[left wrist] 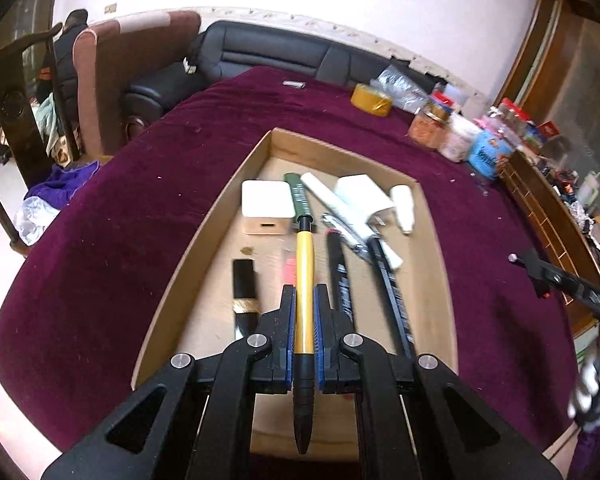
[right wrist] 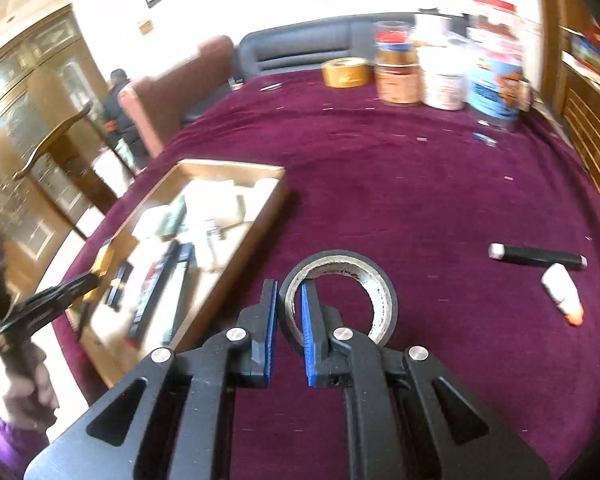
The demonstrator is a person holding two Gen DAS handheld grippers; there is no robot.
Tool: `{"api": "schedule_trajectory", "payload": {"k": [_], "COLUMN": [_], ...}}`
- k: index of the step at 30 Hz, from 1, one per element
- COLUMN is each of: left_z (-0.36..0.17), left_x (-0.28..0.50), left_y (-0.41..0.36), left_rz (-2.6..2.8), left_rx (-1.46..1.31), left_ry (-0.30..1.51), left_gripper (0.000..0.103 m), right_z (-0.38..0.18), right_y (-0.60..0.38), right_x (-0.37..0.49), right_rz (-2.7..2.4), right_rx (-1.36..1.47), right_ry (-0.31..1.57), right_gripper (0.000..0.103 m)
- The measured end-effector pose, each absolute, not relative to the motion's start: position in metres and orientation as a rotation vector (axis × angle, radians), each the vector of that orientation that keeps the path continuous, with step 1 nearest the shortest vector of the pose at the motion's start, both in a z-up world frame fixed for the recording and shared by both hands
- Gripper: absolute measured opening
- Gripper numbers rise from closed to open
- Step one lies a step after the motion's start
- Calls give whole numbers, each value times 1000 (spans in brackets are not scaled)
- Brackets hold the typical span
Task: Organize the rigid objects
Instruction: 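Open the left tool to drop the yellow pen into the box, then carry the black tape roll into the box and open the right tool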
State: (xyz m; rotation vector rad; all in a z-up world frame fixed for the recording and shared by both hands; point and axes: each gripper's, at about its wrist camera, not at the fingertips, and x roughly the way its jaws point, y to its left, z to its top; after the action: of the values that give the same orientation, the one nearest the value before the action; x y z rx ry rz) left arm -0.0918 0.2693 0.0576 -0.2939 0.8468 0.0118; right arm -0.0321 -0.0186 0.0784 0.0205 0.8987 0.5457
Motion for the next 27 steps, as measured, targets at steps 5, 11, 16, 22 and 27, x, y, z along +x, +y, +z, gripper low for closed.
{"api": "schedule_trajectory", "payload": {"k": [5,11,16,22,27], "left_z": [45,26,26,48,57], "left_x": [-61,-35,-46,-84,-106], "left_y": [275,277,282,286,297], "left_rz": [33,89,54,8,10], "left_rx": [-268,-233,-317,-355,-390], "left_ry": [901,959,946,848,800], "left_gripper": [6,6,14,30,37], "right_z": [75,66,57,50,44], "right_y": [20,54,79,98,115], "right_x": [-40,-39,-32,-7,16], "right_rz": [615,648,659,633,568], "right_rx": [-11,-56,-79,-63,-105], "right_ry": [928,958,987,1019,1021], "right_gripper": [9,9,9,9,9]}}
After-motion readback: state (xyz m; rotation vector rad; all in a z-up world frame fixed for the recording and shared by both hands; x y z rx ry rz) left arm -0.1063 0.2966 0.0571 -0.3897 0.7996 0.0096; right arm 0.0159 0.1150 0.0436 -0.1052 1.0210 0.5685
